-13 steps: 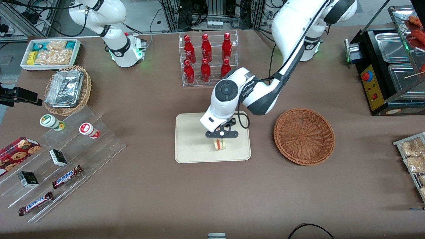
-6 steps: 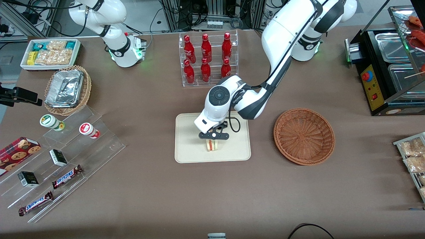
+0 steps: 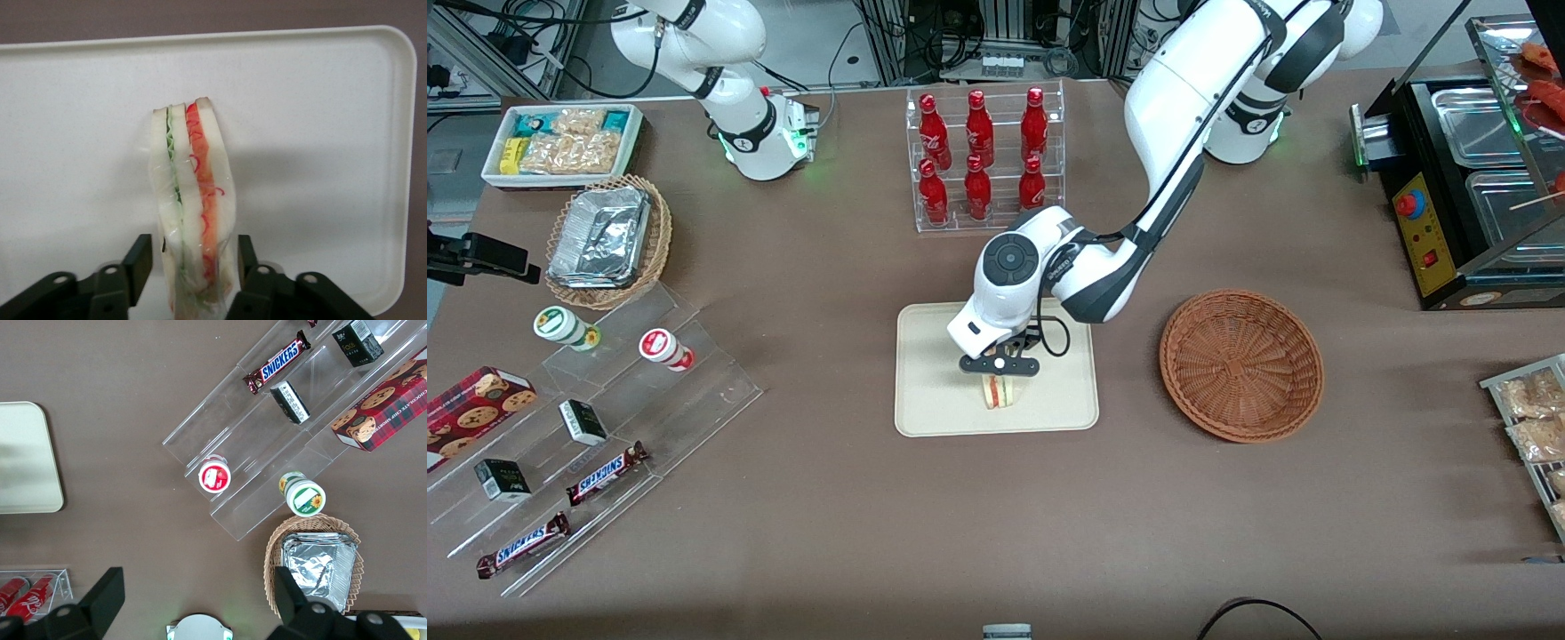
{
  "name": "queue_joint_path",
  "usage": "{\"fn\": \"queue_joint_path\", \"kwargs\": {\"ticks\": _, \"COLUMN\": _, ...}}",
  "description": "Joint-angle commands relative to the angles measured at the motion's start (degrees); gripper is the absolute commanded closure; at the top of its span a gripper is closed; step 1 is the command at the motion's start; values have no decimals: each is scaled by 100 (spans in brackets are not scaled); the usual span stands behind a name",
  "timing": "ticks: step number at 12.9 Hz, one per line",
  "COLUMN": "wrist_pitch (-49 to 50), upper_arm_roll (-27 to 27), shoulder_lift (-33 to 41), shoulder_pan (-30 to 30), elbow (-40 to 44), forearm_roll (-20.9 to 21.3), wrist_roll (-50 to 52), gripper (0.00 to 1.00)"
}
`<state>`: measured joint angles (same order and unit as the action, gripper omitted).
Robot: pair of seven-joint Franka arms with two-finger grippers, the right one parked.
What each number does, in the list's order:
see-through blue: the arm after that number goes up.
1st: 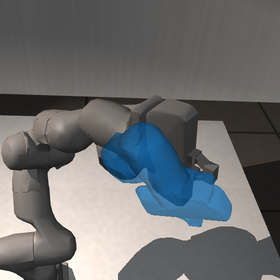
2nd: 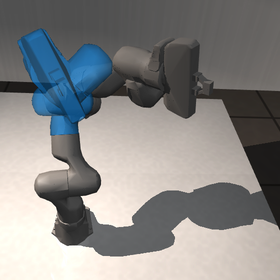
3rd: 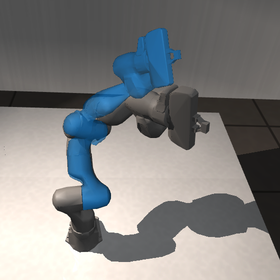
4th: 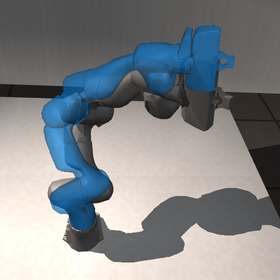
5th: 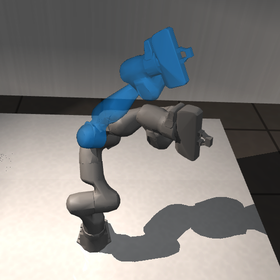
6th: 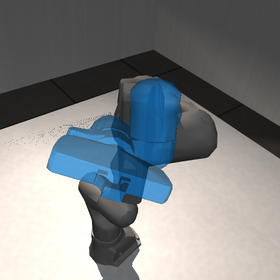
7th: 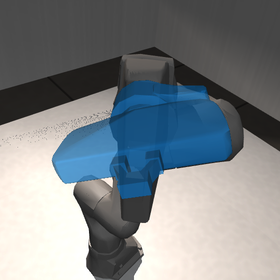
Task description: Place sandwich from basket to tray
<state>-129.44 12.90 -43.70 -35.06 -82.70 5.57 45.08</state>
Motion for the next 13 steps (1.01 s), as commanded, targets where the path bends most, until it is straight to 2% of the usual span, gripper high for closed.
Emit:
{"fn": "queue_joint_path", "kwargs": {"ticks": 1, "wrist_pitch": 365, "upper_arm_roll": -51, "shoulder_lift": 430, "shoulder_pan": -19, "elbow": 87, "forearm_roll": 58, "wrist_roll": 123, "gripper": 0}}
{"fn": "queue_joint_path", "kwargs": {"ticks": 6, "wrist_pitch": 1718, "upper_arm_roll": -103, "shoulder_lift": 1819, "shoulder_pan": 525, "elbow": 61, "forearm_roll": -108, "wrist_roll": 254, "gripper": 0}}
{"fn": "queue_joint_path", "kwargs": {"ticks": 9, "wrist_pitch": 2623, "upper_arm_roll": -95, "shoulder_lift": 2505, "shoulder_pan": 1262, "elbow": 61, "forearm_roll": -74, "wrist_roll": 405, "gripper": 0}}
{"fn": "queue_joint_path", "kwargs": {"ticks": 13, "wrist_pitch": 3179, "upper_arm_roll": -95, "shoulder_lift": 3103, "shoulder_pan": 2387, "elbow": -140, "forearm_roll": -100, "wrist_roll": -1121, "gripper": 0}}
